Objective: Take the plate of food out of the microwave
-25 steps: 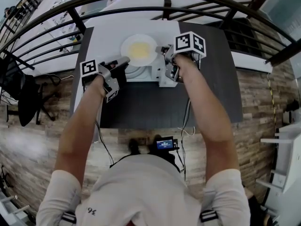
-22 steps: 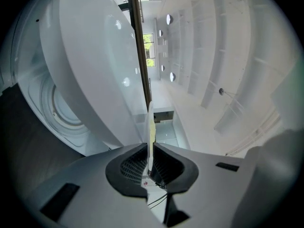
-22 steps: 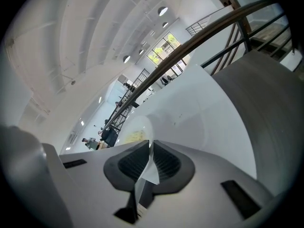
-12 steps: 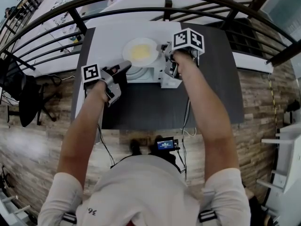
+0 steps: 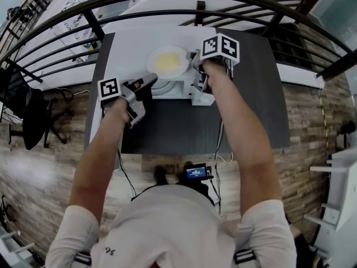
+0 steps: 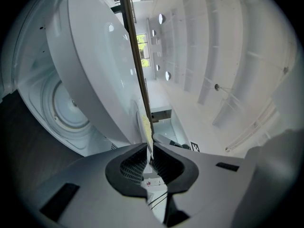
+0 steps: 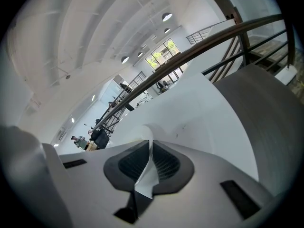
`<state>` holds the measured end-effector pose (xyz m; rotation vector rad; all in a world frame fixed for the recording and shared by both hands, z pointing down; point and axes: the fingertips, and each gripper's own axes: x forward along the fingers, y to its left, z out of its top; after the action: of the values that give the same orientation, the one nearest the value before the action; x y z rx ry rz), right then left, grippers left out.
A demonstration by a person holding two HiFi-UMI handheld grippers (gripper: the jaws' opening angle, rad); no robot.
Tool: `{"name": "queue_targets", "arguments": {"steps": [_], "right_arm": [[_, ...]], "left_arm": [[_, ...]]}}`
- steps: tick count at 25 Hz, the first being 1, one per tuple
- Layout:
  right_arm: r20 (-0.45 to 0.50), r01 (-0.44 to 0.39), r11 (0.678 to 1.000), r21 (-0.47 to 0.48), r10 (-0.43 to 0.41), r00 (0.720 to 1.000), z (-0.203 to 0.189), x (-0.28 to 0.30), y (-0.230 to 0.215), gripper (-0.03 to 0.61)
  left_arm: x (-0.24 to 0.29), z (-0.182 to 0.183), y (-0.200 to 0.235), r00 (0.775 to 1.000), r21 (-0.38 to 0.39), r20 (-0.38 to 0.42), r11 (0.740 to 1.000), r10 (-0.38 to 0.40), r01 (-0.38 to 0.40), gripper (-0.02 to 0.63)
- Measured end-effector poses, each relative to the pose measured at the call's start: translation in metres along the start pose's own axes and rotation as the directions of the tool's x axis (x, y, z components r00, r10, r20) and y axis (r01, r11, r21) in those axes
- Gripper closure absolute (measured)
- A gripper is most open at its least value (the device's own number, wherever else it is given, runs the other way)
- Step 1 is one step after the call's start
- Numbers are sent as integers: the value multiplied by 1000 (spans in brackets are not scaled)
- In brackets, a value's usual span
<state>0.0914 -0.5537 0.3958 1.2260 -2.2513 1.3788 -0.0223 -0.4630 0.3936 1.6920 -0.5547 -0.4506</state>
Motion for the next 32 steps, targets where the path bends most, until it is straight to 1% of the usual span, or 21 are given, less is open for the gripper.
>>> {"name": "queue_targets", "arguments": {"steps": [3,6,10,15,20,25,28,30,32], "right_arm": [[13,26,1000,-16,-26,1000,3,1,-2,560],[24,54,998,-22,-54,998,7,2,-5,560],[50,105,994,-20,-104,993,15,1,-13,560],[62,139,990,-28,-137,989,20,2,-20,560],[98,174,985,-23,-171,980,28,1,-24,560],[153,221,975,-22,-215,965,39,-2,-30,560],[163,250,966,-63,-237,958,47,7,-32,560],[157,273,955,-119,-254,955,53,16,-29,560],[157,303,934,-191,-276,948,53,16,-28,560]], "left_arm": [[1,0,1,1000,-5,9,1000,-1,1,592],[1,6,1,999,-5,35,1000,1,-1,592],[2,9,-8,999,27,46,999,-23,21,592],[5,8,-13,998,67,35,997,-47,45,592],[8,7,-24,996,136,36,988,-82,76,592],[9,-1,-30,997,216,22,974,-78,72,592],[14,-1,-30,996,254,0,964,-87,84,592],[17,3,-34,994,272,-8,957,-107,105,592],[19,1,-42,991,301,-11,945,-131,128,592]]}}
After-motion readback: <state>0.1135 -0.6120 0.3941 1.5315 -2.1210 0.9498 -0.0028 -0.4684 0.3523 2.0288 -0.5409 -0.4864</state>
